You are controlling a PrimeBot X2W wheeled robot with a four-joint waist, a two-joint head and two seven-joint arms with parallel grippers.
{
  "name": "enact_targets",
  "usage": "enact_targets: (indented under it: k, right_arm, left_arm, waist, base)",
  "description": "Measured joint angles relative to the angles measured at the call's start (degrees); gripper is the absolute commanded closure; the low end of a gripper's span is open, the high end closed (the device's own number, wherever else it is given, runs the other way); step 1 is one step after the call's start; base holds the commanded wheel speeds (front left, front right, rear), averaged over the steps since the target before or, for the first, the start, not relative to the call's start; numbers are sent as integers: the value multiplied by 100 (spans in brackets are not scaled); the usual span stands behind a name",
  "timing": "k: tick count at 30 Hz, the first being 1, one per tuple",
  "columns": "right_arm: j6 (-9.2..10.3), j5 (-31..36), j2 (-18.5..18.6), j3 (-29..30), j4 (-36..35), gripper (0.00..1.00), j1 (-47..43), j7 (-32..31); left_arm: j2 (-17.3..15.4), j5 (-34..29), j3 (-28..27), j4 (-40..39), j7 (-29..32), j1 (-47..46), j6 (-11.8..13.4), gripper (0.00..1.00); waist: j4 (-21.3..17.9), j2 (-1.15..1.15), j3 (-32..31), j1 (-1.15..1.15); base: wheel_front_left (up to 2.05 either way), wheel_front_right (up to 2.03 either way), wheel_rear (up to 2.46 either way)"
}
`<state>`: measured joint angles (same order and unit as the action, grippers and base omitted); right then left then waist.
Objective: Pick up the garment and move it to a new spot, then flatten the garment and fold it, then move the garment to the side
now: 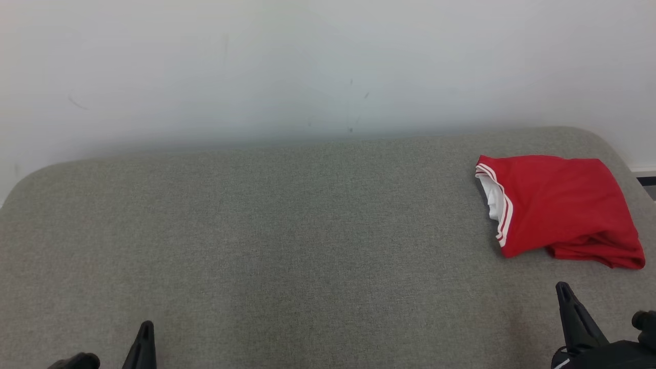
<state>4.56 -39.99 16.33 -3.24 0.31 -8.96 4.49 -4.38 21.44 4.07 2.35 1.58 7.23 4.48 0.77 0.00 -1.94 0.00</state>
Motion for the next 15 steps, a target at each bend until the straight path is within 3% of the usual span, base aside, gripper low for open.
enact_targets:
  k: [15]
  right_arm:
    - [-207,-1076,-279,238,328,100,279,-227]
  left_arm:
    - [48,1503,-185,267,122,-213,-208,100]
  waist:
    - [-16,0,43,0]
  base:
    - [0,0,0]
